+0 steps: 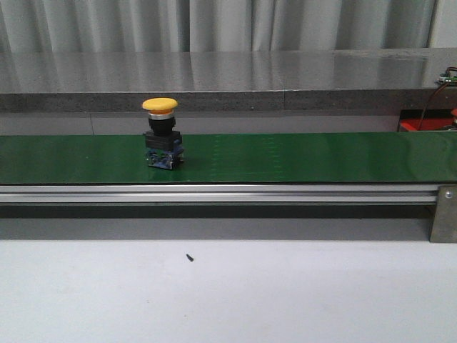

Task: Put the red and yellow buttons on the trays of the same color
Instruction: 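Grasp a second yellow push button with the left gripper, then place the second yellow button on the belt and release it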

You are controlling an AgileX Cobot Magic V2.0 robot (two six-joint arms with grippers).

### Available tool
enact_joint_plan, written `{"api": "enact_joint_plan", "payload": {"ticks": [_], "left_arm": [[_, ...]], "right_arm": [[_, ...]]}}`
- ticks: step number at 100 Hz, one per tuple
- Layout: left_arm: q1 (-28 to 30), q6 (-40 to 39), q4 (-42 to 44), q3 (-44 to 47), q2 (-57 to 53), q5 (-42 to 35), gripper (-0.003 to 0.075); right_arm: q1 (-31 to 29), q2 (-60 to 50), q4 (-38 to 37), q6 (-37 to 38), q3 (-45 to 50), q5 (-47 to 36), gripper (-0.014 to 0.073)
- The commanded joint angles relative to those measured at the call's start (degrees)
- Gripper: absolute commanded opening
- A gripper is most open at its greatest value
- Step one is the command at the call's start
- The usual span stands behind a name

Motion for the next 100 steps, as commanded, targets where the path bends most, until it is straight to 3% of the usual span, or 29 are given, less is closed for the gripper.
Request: {"api": "enact_joint_plan", "payload": {"ticks": [1, 20, 49, 65, 84, 100], "left_arm": [[-0.32, 0.16, -2.00, -2.84, -2.90, -1.08, 0.0579], [-0.58, 0.39, -2.97, -5.93, -4.04, 2.10, 0.0601], [-0.58, 7.90, -15.91, -7.01, -10.52, 2.35, 0.0600], [-0.58, 9.79, -16.94, -6.65, -16.28, 3.55, 0.0600], [-0.58, 13.03, -16.94, -2.21, -25.56, 2.77, 0.0600], [-0.58, 15.97, -17.08, 5.69, -35.60, -3.31, 0.0600]], "right_arm": [[-0.14, 0.13, 1.44, -0.36, -1.51, -3.96, -0.0068], [-0.14, 0.13, 1.44, -0.36, -1.51, -3.96, -0.0068], [-0.14, 0.13, 1.44, -0.36, -1.51, -3.96, -0.0068], [-0.14, 0.13, 1.44, -0.36, -1.51, -3.96, -0.0068], [-0.14, 0.13, 1.44, -0.36, -1.51, -3.96, -0.0068], [-0.14, 0.13, 1.44, -0.36, -1.51, -3.96, -0.0068]]}}
